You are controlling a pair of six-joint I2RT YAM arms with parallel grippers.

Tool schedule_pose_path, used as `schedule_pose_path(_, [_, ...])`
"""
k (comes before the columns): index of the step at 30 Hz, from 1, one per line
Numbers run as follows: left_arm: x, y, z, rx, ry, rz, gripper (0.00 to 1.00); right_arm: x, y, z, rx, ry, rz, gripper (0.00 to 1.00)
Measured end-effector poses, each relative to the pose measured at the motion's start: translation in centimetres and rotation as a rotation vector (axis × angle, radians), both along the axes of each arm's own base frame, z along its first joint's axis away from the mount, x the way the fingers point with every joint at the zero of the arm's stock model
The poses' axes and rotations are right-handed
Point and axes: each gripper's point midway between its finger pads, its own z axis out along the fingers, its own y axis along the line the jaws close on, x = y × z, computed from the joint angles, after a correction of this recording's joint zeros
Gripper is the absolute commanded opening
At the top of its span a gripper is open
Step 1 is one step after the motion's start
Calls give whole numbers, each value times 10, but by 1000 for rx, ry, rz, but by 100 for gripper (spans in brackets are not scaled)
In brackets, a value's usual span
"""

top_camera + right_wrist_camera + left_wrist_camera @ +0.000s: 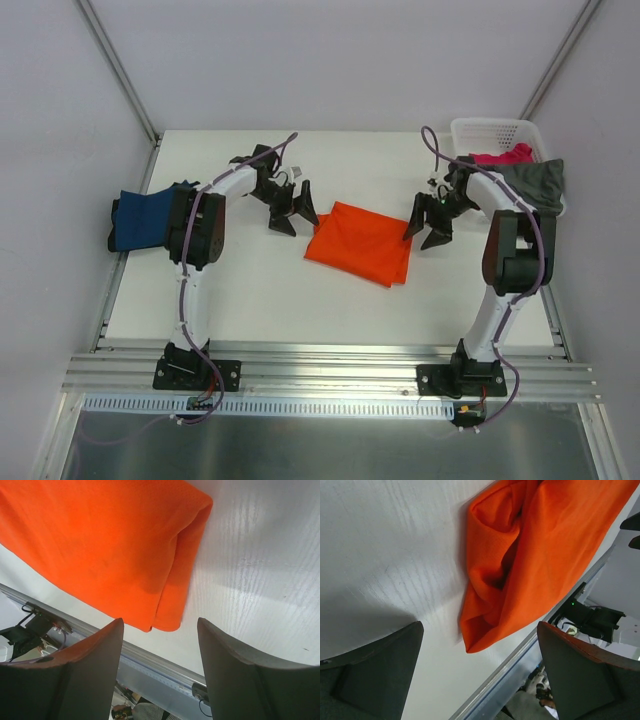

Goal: Fold and stack the t-shirts
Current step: Fold the tshirt, then neatly place the folded tshirt to the corner

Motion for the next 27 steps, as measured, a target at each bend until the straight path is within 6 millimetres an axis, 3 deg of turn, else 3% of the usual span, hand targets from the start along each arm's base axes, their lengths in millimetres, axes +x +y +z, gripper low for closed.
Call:
schedule_pose_path(3, [0,-1,-8,-22,45,10,98,-2,1,-10,3,33,-6,64])
schedule_pose_path(14, [9,-12,-5,-105,89,30,96,-3,16,-45,63,163,-53,65])
schedule_pose_path(21, [7,-20,-5,-139,110,23,96,13,46,-44,105,154,-21,65])
schedule_pose_path(27, [-5,-43,-6,-155,137,-18,95,14,66,-43,127,151,4,65])
